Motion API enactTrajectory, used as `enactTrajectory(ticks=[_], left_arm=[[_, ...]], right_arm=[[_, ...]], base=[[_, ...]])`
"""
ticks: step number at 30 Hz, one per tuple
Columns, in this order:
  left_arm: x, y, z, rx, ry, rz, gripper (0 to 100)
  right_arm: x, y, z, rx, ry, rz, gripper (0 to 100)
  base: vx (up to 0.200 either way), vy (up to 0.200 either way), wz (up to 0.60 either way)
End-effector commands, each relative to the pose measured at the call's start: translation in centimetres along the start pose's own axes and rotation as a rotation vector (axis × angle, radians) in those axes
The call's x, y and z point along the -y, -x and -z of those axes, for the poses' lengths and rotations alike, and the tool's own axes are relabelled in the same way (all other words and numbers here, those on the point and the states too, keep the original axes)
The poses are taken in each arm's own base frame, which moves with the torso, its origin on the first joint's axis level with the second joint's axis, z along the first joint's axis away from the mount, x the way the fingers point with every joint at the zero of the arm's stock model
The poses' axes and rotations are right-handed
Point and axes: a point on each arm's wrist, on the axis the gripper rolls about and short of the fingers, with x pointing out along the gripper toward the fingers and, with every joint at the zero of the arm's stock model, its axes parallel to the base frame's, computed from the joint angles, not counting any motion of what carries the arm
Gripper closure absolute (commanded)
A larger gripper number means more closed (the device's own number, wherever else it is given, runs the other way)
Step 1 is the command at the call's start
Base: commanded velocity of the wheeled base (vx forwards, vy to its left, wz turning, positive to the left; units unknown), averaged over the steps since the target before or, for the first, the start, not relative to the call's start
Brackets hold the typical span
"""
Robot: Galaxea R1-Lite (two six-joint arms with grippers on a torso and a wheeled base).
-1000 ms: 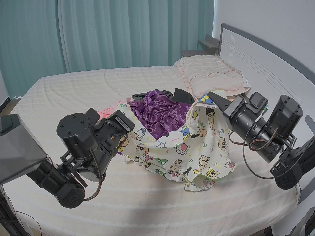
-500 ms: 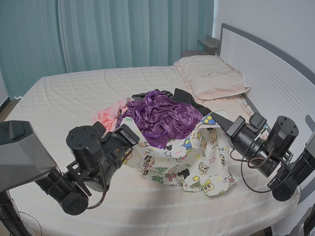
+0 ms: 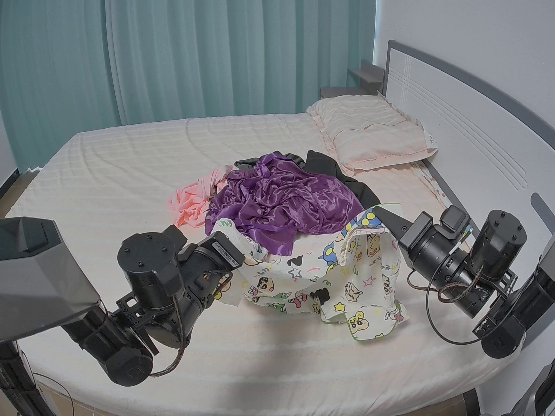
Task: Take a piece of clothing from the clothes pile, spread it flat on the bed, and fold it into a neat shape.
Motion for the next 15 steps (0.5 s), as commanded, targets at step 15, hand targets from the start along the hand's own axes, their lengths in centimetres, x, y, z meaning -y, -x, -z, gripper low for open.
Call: enactTrajectory(ticks=[15], left_arm=[[-0.11, 0.17, -0.08, 0.032, -0.003, -0.039, 100]], right_arm=[[0.09, -0.04, -0.08, 0.007, -0.001, -0.004, 100]], base=[[0.0, 0.04, 0.0]])
